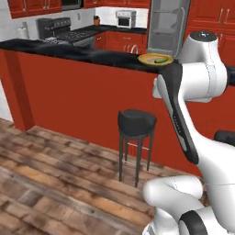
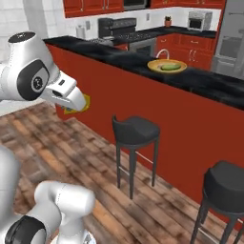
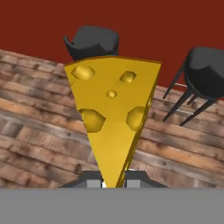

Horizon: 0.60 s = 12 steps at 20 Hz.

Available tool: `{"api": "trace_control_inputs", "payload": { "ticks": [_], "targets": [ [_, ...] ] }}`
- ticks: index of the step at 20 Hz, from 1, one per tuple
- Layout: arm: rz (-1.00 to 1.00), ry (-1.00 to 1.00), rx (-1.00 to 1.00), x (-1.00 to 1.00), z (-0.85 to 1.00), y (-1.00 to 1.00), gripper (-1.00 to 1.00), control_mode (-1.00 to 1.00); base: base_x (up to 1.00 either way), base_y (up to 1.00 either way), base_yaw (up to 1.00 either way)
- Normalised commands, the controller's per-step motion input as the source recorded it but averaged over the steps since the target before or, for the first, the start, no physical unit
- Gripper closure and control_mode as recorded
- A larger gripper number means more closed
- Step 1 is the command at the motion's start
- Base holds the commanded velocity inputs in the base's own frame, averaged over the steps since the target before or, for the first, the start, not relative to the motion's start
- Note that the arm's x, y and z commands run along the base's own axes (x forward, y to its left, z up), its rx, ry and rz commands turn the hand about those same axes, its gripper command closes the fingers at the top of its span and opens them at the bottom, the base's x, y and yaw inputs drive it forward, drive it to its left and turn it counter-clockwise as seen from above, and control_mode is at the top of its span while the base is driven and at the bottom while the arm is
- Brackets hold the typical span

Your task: Take the cheese, steak, and cucumber from the fridge and place them on the plate on the dining counter to create an appetizer plate.

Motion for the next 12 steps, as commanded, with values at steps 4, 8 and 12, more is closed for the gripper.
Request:
{"api": "trace_control_inputs", "payload": {
  "ticks": [4, 8, 12],
  "targets": [
    [0.00, 0.00, 0.00, 0.00, 0.00, 0.00, 1.00, 1.00, 0.98, 0.82, -0.39],
    [0.00, 0.00, 0.00, 0.00, 0.00, 0.00, 1.00, 1.00, 1.00, 0.66, -0.38],
    [0.00, 0.00, 0.00, 0.00, 0.00, 0.00, 1.00, 1.00, 0.97, 0.57, -0.37]
  ]
}}
